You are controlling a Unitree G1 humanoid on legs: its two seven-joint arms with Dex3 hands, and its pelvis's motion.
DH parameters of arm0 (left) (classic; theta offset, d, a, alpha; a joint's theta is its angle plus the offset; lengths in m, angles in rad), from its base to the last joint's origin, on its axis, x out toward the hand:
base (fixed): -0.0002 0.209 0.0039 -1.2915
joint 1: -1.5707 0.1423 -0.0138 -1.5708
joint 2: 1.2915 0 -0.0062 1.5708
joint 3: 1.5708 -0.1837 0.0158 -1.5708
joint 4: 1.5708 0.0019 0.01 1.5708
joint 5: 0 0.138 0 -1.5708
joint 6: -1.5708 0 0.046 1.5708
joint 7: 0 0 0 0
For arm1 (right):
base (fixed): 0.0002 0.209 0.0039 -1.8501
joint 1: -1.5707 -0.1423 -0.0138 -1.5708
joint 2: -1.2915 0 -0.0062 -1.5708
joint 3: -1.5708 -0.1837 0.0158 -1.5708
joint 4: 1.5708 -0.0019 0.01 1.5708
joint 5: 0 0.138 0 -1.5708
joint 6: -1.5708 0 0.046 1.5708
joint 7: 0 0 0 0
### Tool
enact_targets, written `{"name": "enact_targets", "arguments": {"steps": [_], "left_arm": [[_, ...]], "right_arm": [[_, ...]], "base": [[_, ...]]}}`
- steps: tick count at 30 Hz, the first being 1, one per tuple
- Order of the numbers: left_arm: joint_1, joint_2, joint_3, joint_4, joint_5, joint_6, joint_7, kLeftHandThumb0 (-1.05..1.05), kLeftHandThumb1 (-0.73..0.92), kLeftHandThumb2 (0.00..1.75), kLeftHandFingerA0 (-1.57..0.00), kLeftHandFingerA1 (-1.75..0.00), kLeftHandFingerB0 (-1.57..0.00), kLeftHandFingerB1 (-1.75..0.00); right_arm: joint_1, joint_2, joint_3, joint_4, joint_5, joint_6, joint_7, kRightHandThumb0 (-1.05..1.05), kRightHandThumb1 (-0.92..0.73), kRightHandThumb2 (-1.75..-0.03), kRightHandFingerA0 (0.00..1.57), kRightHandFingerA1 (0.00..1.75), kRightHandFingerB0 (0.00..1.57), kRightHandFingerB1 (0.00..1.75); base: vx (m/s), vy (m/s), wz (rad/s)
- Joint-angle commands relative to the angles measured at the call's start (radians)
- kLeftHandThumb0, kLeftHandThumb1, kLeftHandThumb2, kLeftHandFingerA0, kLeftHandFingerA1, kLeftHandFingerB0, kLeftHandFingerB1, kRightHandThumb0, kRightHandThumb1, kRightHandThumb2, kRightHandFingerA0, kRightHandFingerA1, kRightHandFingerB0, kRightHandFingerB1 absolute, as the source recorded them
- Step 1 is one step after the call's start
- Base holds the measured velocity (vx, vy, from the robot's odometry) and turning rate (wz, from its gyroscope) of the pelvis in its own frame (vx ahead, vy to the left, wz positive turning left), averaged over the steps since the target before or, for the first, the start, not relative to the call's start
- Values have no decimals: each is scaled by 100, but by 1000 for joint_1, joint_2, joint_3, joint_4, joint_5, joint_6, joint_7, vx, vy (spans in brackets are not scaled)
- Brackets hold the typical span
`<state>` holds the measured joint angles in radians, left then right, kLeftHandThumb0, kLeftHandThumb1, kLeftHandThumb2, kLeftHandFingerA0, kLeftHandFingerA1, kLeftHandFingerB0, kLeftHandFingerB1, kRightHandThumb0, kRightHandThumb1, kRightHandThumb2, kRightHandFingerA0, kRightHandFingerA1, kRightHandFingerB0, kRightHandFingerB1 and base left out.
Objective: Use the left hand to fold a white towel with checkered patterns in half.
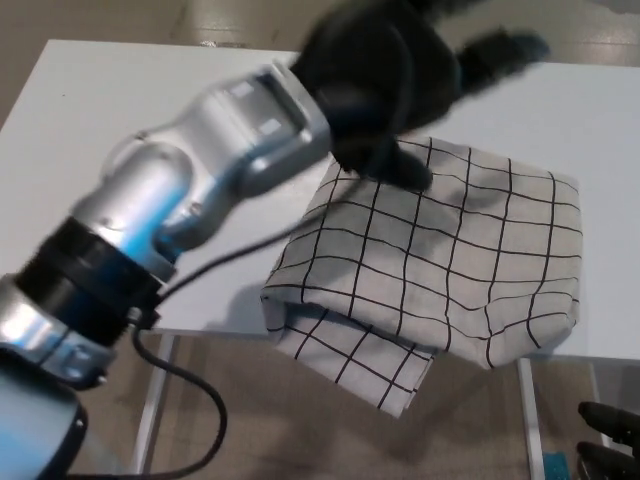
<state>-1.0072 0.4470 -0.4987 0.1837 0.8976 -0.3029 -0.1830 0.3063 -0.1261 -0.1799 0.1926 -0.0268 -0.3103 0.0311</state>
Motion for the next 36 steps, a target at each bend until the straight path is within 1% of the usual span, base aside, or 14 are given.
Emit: {"name": "enact_targets", "arguments": {"steps": [1, 2, 3, 4, 5, 7, 8, 14, 17, 24, 26, 27, 34, 36], "left_arm": [[189, 209, 581, -512, -805, 198, -344, -80, 51, 93, -3, -20, -3, -35], [213, 219, 610, -539, -827, 204, -351, -80, 51, 93, -3, -20, -3, -35], [287, 241, 700, -593, -896, 211, -375, -81, 63, 60, -10, -25, -16, -30], [368, 256, 791, -648, -976, 226, -405, -38, 25, 89, 0, -49, 0, -47], [483, 272, 916, -720, -1111, 265, -455, -37, 24, 88, 0, -49, 0, -46], [557, 277, 990, -745, -1240, 308, -502, -37, 24, 88, 0, -49, -1, -46], [635, 282, 1056, -755, -1365, 334, -550, -77, 48, 79, -8, -37, -17, -39], [1006, 241, 1253, -714, -1614, 409, -773, -73, 46, 77, -14, -40, -24, -40], [1190, 194, 1315, -598, -1702, 493, -959, -74, 63, 60, -39, -39, -61, -40], [1329, 218, 1150, -380, -1695, 686, -1286, -70, 64, 60, -81, -54, -88, -52], [1371, 239, 1052, -358, -1671, 743, -1336, -71, 53, 90, -92, -72, -89, -67], [1387, 249, 1018, -349, -1656, 759, -1349, -66, 61, 59, -109, -68, -95, -58], [1470, 211, 824, -299, -1507, 723, -1261, -63, 57, 58, -114, -78, -102, -66], [1497, 131, 807, -268, -1441, 614, -1152, -64, 48, 81, -120, -113, -106, -86]], "right_arm": [[65, -14, -32, -7, 105, 33, 78, -32, -64, -59, 49, 49, 53, 48], [69, -15, -31, -10, 104, 34, 79, -32, -64, -59, 49, 49, 53, 48], [73, -17, -35, -21, 104, 43, 77, -33, -65, -59, 48, 49, 52, 48], [78, -22, -40, -33, 105, 55, 75, -33, -65, -59, 47, 49, 52, 48], [84, -27, -49, -46, 107, 70, 72, -33, -65, -59, 47, 49, 52, 48], [83, -30, -57, -49, 108, 72, 69, -33, -65, -59, 47, 49, 52, 48], [83, -34, -64, -53, 107, 73, 64, -34, -65, -59, 47, 49, 52, 48], [84, -39, -97, -98, 133, 137, 48, -32, -64, -59, 48, 50, 52, 48], [93, -29, -116, -116, 155, 159, 36, -30, -64, -59, 49, 53, 52, 50], [135, -10, -130, -92, 147, 78, 30, -27, -64, -59, 49, 54, 52, 50], [154, -3, -129, -98, 160, 75, 41, -27, -64, -59, 49, 54, 52, 51], [165, 1, -126, -101, 155, 69, 41, -27, -64, -59, 50, 54, 52, 51], [245, 4, -103, -136, 120, 52, 51, -28, -64, -59, 51, 52, 53, 48], [213, 16, -106, -44, 133, -51, 57, -26, -62, -58, 55, 53, 54, 50]], "base": [[0, 0, 0], [0, 0, 0], [0, 0, 0], [0, 0, 0], [0, 0, 0], [0, 0, 0], [0, 0, 0], [0, 0, 0], [0, 0, 0], [0, 0, 0], [0, 0, 0], [0, 0, 0], [0, 0, 0], [0, 0, 0]]}}
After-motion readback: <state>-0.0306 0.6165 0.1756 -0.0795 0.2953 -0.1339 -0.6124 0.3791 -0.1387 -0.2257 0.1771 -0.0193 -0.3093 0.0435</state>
